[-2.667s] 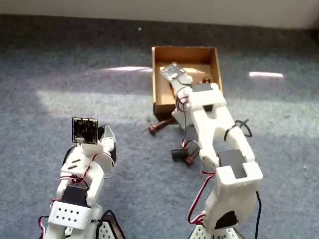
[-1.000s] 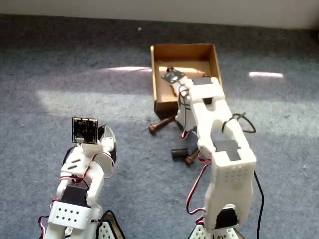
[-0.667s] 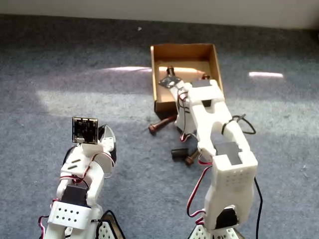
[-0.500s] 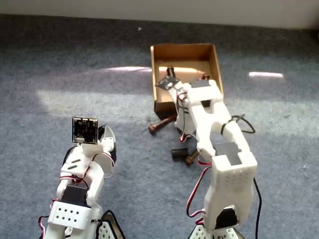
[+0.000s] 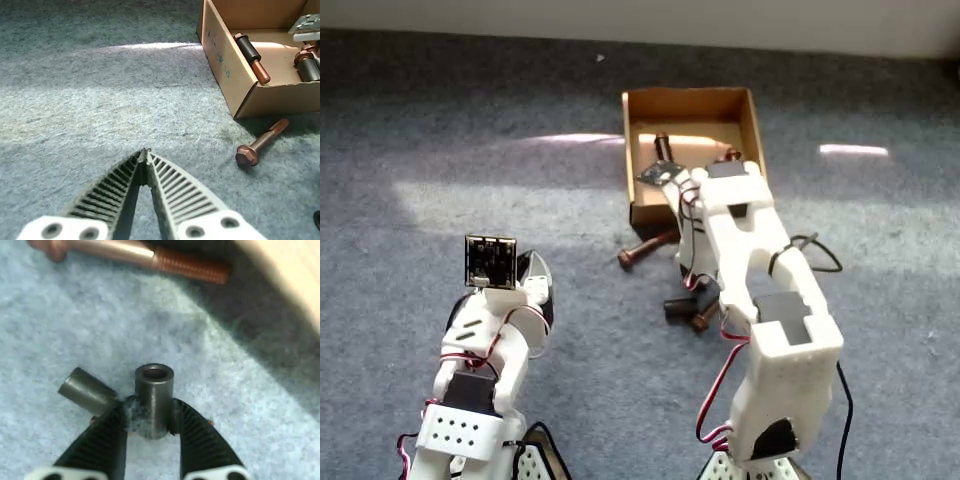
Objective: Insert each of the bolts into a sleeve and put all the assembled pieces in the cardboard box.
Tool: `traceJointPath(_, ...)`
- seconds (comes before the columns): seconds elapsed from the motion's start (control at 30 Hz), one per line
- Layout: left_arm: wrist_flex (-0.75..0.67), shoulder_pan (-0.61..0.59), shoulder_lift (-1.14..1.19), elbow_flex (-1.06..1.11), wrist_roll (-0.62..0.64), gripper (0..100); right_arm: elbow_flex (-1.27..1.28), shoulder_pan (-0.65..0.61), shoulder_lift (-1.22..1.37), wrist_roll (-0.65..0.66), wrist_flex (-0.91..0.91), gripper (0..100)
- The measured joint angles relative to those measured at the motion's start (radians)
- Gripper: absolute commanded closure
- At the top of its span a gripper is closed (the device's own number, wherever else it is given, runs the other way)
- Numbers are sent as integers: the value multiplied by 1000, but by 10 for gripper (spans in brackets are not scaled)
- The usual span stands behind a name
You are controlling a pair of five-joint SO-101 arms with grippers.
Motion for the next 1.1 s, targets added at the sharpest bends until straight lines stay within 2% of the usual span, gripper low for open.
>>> traceJointPath(0.33,0,0,0,0,0,994,302,-9,-506,-138,-11,993)
traceJointPath(0.47,0,-2,0,0,0,993,473,-11,-672,-203,-97,993)
traceJointPath(0.7,0,-95,0,0,-3,994,776,-9,-950,-325,-273,993)
traceJointPath(0.8,0,-112,0,0,-81,994,905,-9,-1043,-367,-370,993)
traceJointPath(0.97,9,-218,0,-11,-301,993,1099,-9,-1185,-457,-522,993)
traceJointPath(1.1,74,-235,0,-66,-339,993,1198,54,-1310,-537,-608,993)
